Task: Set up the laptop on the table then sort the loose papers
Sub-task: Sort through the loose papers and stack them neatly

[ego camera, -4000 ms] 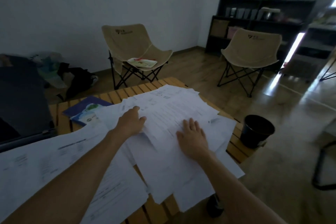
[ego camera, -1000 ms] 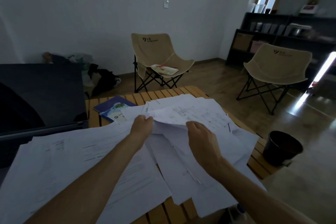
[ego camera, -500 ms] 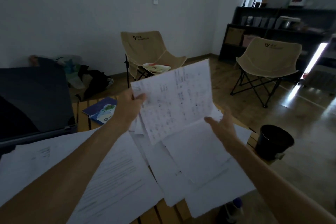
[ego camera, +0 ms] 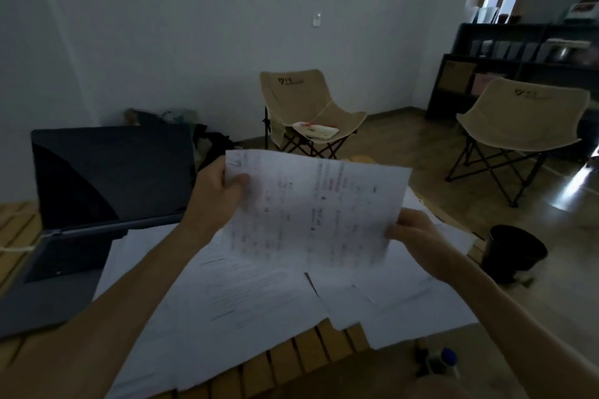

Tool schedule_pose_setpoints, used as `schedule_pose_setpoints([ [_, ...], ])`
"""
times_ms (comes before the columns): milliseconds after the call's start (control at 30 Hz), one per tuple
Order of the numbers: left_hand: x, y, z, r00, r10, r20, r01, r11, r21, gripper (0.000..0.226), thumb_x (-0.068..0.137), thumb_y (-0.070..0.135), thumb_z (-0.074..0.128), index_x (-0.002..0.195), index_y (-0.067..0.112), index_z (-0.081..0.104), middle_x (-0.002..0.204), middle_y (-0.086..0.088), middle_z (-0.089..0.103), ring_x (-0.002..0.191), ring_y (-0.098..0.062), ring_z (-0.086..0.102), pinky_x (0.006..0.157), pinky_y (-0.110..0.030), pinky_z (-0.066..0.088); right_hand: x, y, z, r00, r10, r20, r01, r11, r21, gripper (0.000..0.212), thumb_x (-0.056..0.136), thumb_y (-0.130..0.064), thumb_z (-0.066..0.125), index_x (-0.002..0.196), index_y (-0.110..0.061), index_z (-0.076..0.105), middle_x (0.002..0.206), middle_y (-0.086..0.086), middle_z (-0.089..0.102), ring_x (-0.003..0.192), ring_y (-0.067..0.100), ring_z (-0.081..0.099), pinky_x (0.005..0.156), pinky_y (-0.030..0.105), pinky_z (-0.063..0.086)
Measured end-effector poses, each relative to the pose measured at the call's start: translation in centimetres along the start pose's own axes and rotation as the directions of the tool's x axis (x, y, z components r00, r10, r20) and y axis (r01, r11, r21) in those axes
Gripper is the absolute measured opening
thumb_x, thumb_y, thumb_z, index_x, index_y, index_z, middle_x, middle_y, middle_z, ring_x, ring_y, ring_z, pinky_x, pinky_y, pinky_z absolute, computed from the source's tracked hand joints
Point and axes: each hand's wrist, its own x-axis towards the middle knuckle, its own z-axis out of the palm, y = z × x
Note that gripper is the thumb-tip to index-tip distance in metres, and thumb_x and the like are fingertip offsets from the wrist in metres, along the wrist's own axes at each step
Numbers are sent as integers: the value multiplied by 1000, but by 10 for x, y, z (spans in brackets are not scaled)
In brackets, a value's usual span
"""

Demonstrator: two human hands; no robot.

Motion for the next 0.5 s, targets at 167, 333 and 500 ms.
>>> schedule_pose_setpoints([
  [167, -7, -12, -11, 996, -80, -37, 79, 996, -48, 26, 96, 5, 57, 111, 26, 62, 102, 14, 67, 90, -1, 65, 68, -16, 52, -2, -5, 23, 1000, -1, -12, 4, 983, 182, 25, 92, -2, 62, 115, -6, 69, 114, 10, 73, 106, 29, 70, 87, 42, 59],
  [333, -11, -25, -17, 979, -201, 21, 202, 973, -115, 31, 92, -1, 52, 115, 15, 65, 102, 0, 69, 92, -19, 65, 70, -28, 54, 0, -6, 30, 1000, -24, 7, 22, 982, 188, 30, 87, -5, 67, 116, -10, 68, 113, 13, 71, 108, 35, 67, 92, 53, 56],
  [500, -30, -58, -4, 947, -322, -2, 320, 940, -120, 40, 89, -5, 51, 115, 21, 64, 103, 4, 68, 99, -19, 63, 70, -29, 51, -3, -3, 51, 997, 14, 79, -28, 982, 186, 39, 74, -16, 68, 113, -12, 67, 106, 14, 72, 101, 38, 69, 88, 54, 57],
])
